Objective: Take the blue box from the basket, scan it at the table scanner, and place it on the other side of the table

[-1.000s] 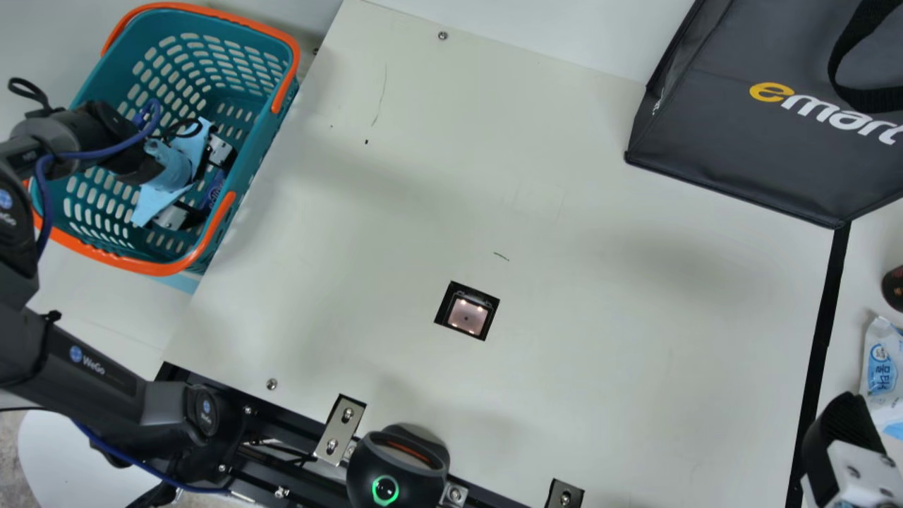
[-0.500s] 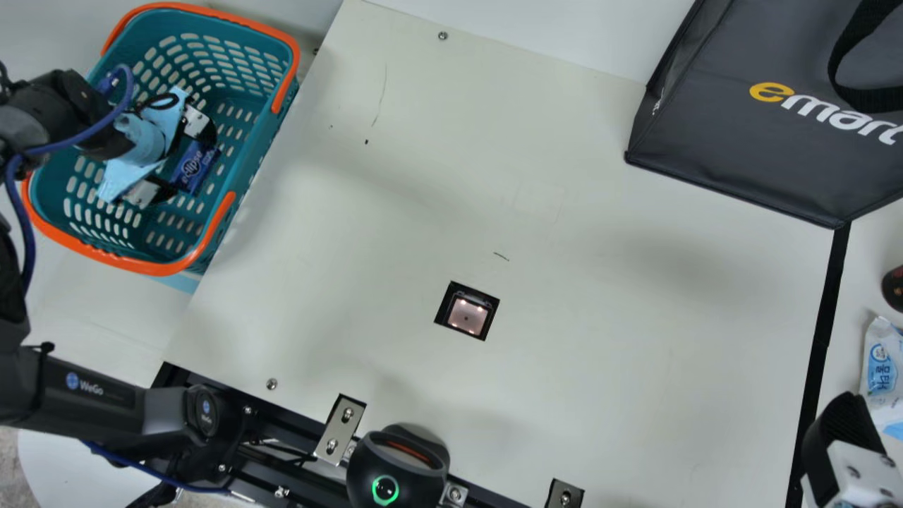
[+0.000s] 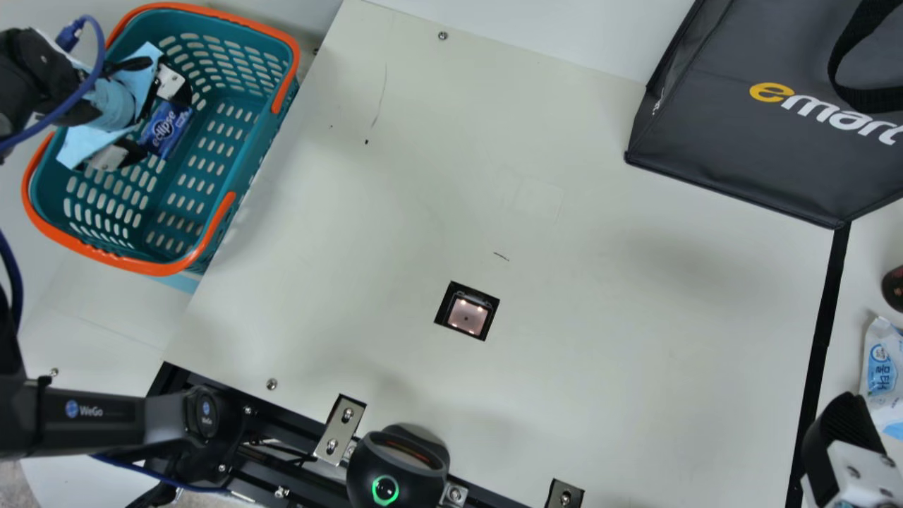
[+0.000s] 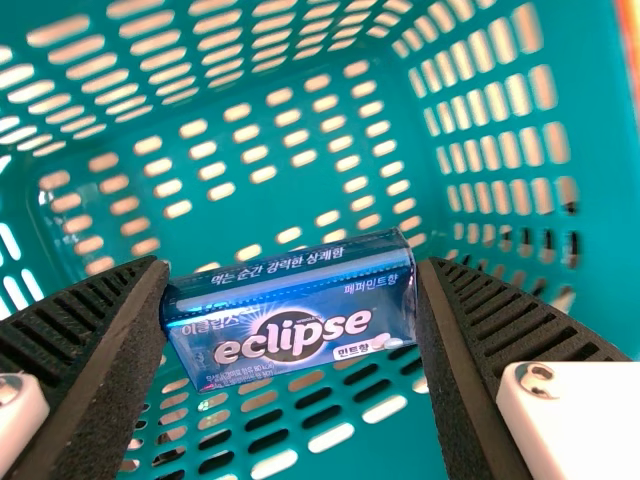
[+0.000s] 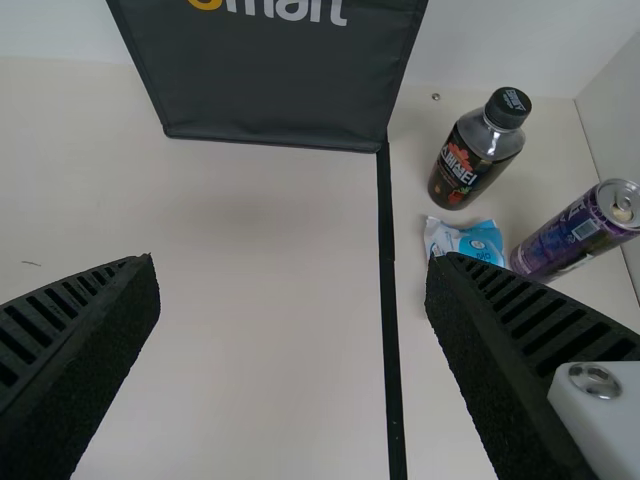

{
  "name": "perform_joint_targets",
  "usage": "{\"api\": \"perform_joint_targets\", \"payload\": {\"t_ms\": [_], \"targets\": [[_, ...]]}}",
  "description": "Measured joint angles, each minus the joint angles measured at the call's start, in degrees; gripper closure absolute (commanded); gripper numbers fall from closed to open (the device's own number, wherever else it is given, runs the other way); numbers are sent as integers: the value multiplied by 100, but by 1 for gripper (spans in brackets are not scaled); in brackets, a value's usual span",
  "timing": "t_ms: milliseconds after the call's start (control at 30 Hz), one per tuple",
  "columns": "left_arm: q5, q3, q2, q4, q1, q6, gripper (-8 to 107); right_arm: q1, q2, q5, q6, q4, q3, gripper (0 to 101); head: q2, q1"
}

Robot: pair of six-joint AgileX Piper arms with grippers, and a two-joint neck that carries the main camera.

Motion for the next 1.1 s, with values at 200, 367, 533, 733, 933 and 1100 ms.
{"api": "perform_joint_targets", "payload": {"t_ms": [200, 367, 533, 733, 933, 1100], "targets": [[254, -248, -239, -35, -141, 44, 107, 0, 0, 0, 0, 0, 0, 6, 0, 0], [455, -395, -424, -188, -343, 183, 107, 0, 0, 0, 0, 0, 0, 6, 0, 0], [640, -464, -624, -346, -650, 381, 107, 0, 0, 0, 0, 0, 0, 6, 0, -9], [801, -482, -823, -539, -1115, 647, 107, 0, 0, 0, 0, 0, 0, 6, 9, -9], [951, -482, -943, -677, -1657, 888, 107, 0, 0, 0, 0, 0, 0, 6, 0, 0], [1074, -482, -980, -779, -2113, 1093, 107, 0, 0, -6, 0, 0, 0, 6, 0, 0]]}}
